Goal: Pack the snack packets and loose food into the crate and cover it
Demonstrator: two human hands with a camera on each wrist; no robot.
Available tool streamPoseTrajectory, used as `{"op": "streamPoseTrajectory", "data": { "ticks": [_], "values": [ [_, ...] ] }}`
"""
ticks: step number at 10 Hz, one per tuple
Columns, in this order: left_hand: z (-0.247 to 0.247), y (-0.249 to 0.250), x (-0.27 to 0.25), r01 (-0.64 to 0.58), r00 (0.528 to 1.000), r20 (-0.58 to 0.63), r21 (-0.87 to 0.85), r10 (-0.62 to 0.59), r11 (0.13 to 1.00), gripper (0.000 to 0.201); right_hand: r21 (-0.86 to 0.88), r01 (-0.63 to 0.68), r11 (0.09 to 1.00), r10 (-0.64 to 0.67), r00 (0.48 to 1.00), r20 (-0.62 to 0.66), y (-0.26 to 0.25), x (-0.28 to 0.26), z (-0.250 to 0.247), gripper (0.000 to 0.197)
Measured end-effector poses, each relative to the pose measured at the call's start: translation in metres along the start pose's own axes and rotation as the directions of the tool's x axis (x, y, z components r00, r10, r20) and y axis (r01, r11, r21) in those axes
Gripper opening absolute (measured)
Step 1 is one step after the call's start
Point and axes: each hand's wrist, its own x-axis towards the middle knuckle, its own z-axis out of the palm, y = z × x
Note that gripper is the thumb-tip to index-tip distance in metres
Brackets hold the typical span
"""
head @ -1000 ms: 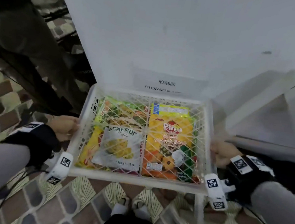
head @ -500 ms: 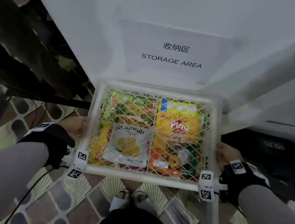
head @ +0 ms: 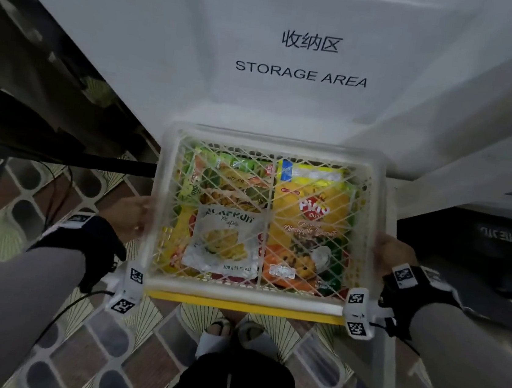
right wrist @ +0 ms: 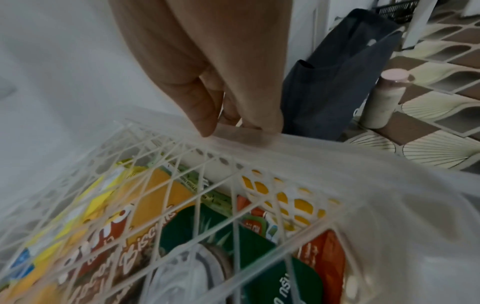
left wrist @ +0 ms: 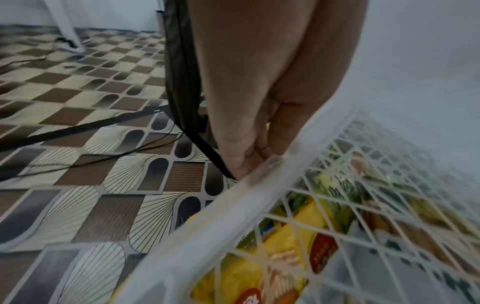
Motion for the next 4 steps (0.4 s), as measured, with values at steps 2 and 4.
{"op": "streamPoseTrajectory", "data": {
  "ticks": [2, 4],
  "values": [
    [-0.002, 0.002, -0.004, 0.053, 0.994, 0.092, 0.065, -0.059, 0.996, 0.053, 0.056, -0.195, 0.979, 0.164, 0.924, 0.347, -0.017, -0.011, -0.02, 0.048],
    [-0.046, -0.042, -0.021, 0.084, 0.993, -0.088, 0.11, -0.074, 0.99, 0.038, 0.08, -0.069, 0.994, 0.066, 0.997, 0.042, 0.029, -0.034, -0.03, 0.038]
  ]
}}
